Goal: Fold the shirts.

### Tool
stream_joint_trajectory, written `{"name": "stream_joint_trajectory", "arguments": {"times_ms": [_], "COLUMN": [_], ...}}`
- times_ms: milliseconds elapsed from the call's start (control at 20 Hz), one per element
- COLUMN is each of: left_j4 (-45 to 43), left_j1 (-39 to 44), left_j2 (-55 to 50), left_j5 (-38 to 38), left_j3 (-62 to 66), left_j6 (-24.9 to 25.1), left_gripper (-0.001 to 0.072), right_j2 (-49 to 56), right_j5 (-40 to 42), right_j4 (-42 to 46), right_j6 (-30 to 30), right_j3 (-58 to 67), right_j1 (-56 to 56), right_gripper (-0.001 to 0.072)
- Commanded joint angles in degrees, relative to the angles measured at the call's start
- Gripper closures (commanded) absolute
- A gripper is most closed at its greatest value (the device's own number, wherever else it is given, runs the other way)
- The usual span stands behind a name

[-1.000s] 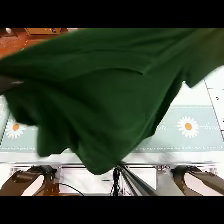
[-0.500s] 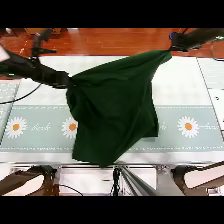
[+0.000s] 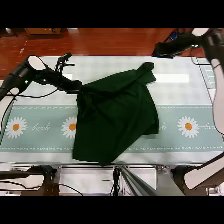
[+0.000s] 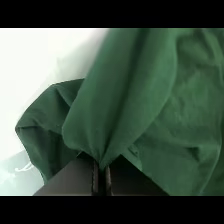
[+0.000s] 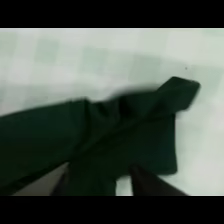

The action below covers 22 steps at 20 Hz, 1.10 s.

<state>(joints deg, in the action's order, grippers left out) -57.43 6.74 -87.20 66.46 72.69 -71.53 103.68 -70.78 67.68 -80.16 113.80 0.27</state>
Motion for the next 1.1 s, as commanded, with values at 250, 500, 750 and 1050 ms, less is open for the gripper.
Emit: {"name": "stream_joint_trajectory", "arguments": {"times_ms": [250,500,750,1050], "left_j4": [-0.24,-0.26,0.00,0.00], "left_j1": [-0.07,-1.18,-2.29,-2.32], "left_j2": [-1.05,-1.07,-1.05,-1.05], "left_j5": [3.34,4.55,5.68,8.20], "left_j3": [-0.02,-0.02,-0.04,-0.04], "left_j6": [4.87,6.56,6.14,6.14], "left_gripper": [0.0673,0.0673,0.0673,0.0673], "right_j2": [-14.80,-31.28,-38.77,-38.60], "right_j5": [-31.54,-19.76,-3.37,5.68], "right_j4": [7.08,-0.74,-17.68,-24.28], "right_j6": [1.73,4.61,13.16,21.20], "right_j3": [-11.10,-46.36,-76.24,-89.05], "right_j1": [-15.80,-22.75,-22.95,-22.77], "right_gripper": [0.0218,0.0213,0.0105,0.0106]}}
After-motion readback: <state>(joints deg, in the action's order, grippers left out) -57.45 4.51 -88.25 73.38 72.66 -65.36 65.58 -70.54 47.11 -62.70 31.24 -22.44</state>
